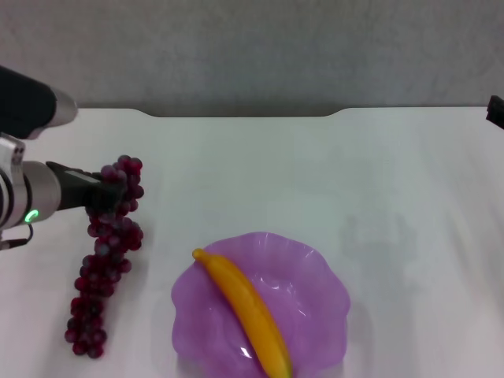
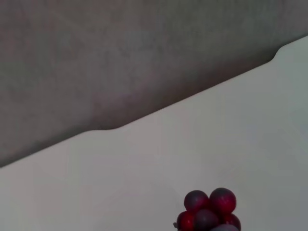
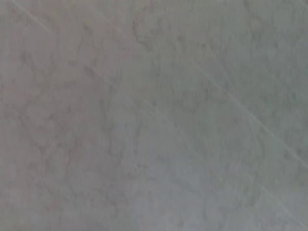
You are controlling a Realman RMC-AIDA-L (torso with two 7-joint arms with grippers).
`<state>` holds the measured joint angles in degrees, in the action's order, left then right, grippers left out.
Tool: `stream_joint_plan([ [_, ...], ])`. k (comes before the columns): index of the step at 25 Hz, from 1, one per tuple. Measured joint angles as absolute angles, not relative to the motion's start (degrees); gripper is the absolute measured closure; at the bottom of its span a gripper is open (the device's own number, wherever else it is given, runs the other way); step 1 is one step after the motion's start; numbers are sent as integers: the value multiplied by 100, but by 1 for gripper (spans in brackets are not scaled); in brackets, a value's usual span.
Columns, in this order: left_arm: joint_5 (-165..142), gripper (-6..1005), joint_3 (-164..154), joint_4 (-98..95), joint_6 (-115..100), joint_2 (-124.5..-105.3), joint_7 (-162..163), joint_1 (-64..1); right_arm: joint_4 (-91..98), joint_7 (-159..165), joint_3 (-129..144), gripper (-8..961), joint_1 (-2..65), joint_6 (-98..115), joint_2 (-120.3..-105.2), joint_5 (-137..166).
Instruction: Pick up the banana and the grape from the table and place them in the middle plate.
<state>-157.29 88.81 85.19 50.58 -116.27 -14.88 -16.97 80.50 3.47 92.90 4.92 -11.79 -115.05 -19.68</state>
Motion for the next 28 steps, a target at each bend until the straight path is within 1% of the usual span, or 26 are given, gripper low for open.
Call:
stream_joint_plan([
  [13,-16070,729,9073,9830,5905,-11620,-1534,-1570,8026,342,9290,89,489,-1177,-11505,-1968],
  [28,-16148,738,9374,11439,6933,-11625,-1686,-1729,7965,342,9290,89,501,-1177,-11496,-1969],
])
